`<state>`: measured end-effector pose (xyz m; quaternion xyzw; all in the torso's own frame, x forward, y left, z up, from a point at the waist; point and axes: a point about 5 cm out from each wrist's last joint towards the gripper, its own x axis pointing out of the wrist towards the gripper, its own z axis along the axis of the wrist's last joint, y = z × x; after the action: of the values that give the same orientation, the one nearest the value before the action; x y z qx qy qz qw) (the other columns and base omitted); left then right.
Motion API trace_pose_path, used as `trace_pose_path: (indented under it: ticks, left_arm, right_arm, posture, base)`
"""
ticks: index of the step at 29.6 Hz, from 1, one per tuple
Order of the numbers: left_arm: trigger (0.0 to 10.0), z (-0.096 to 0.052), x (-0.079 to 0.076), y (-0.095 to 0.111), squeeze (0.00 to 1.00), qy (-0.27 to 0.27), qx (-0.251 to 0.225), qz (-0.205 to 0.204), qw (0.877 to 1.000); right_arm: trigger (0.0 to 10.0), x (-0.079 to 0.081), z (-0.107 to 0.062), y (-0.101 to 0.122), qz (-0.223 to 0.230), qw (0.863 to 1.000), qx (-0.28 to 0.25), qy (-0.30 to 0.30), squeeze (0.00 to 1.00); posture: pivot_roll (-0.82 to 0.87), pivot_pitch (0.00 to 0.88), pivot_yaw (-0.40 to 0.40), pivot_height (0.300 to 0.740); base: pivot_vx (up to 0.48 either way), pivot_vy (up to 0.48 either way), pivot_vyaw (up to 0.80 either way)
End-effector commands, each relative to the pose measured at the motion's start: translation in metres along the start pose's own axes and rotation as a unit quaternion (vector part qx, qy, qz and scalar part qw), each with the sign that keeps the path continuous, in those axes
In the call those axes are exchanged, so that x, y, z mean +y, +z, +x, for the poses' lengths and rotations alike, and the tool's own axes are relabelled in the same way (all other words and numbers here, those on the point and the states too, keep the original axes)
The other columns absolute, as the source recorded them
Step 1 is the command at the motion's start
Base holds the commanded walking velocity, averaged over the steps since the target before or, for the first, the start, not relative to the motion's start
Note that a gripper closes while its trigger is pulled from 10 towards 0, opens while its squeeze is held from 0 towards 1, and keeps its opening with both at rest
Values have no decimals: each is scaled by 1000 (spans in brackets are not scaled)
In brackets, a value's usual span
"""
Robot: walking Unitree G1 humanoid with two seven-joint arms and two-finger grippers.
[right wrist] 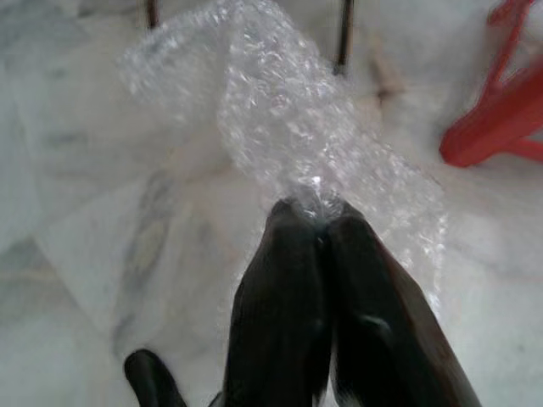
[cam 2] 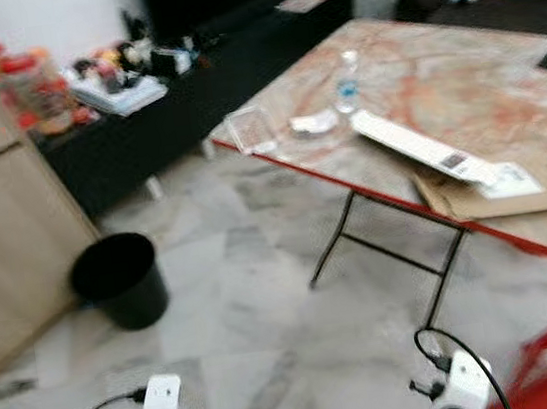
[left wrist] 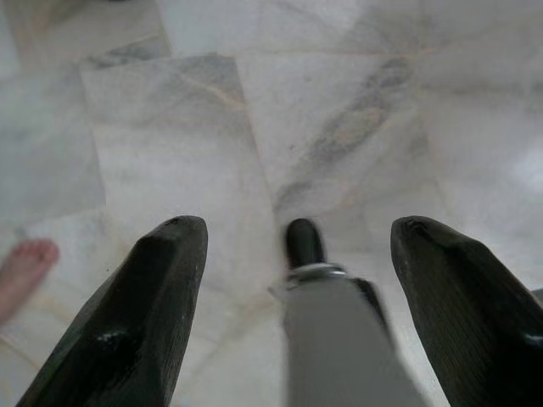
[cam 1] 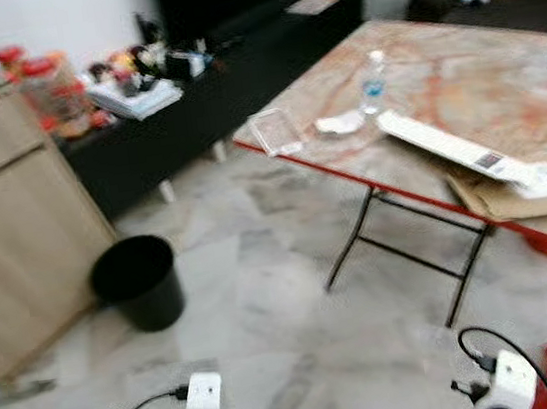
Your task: Picking trash to rubbish bin
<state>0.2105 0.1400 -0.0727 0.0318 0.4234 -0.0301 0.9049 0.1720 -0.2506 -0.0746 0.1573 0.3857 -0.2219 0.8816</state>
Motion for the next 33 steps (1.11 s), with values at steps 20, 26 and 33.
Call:
trace_pose_path:
  ticks: [20, 26, 33]
  left_arm:
    - [10000, -1, 5, -3, 0, 10, 5, -4, 1000]
    - [10000, -1, 4, -6, 0, 11, 7, -6, 1000]
    - [10000, -1, 4, -5, 0, 11, 2, -14, 1000]
  right_arm:
    - [10000, 6, 2, 5, 1, 1000, -6, 5, 0]
    - [10000, 4, 2, 5, -2, 1000, -6, 3, 0]
    - [10000, 2, 2, 7, -6, 1000, -8, 0, 0]
  posture:
    - [-141, 11, -29, 740]
    - [-141, 16, -35, 740]
    - [-140, 18, -41, 740]
  base:
    - [0, 0, 800]
    - [0, 0, 800]
    - [0, 0, 523]
